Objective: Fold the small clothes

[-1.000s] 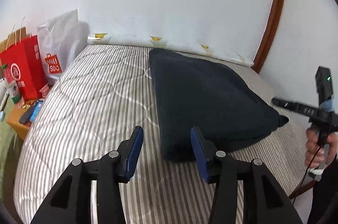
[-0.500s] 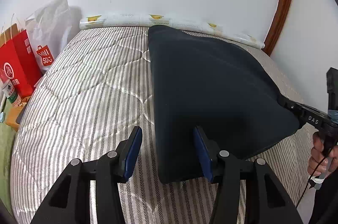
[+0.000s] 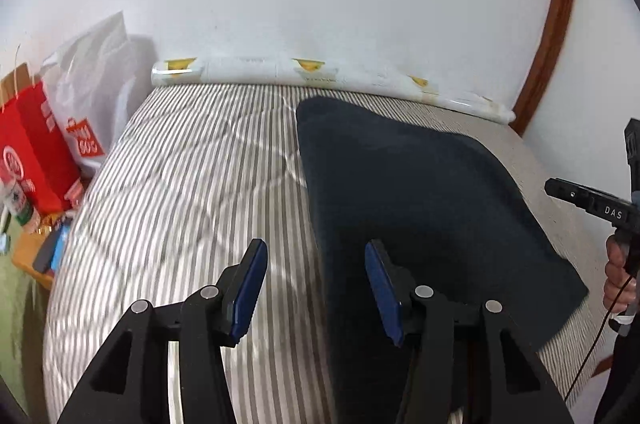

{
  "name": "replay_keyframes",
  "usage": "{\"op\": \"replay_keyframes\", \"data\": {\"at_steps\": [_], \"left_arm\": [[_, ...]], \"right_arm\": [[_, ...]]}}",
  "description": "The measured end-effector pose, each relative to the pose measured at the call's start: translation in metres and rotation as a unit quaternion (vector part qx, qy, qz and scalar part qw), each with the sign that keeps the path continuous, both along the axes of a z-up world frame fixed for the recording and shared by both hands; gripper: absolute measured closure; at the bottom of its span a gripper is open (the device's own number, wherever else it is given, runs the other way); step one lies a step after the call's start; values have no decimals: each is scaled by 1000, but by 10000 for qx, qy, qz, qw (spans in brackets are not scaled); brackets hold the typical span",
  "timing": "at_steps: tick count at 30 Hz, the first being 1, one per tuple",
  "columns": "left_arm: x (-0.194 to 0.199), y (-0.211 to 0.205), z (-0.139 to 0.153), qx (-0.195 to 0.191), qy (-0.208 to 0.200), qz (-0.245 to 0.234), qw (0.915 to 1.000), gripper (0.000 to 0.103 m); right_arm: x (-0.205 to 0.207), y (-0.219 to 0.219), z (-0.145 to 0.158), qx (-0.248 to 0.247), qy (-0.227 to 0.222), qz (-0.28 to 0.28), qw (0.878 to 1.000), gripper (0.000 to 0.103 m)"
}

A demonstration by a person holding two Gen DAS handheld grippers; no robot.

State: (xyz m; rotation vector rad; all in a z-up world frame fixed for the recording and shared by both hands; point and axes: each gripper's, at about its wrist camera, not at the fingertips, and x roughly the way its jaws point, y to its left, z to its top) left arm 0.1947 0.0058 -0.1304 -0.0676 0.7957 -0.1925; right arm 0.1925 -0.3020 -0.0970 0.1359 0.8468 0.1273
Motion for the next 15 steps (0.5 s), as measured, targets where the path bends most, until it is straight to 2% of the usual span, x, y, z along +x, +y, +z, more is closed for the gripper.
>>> {"op": "replay_keyframes", "data": {"at_steps": [6, 10, 11, 12, 14, 15], "left_arm": [[51, -16, -7, 109, 153, -45, 9998, 52], [70, -25, -20, 74, 248, -97, 9996, 52], [74, -27, -24, 52, 286, -120, 9995, 52], [77, -28, -26, 38, 315, -139, 9994, 52], [79, -28, -28, 10, 341, -176, 9993, 52], [79, -28, -28, -28, 335, -195, 9992, 52]], "right_arm": [[71, 9, -30, 206, 573, 75, 9981, 57], [100, 10, -45, 362, 710, 86, 9968, 59], [103, 12, -45, 397, 630, 196, 9970, 70], [104, 13, -44, 439, 519, 344, 9971, 93], [97, 11, -34, 260, -48, 325, 9991, 97], [96, 6, -33, 340, -158, 301, 9988, 97]]}}
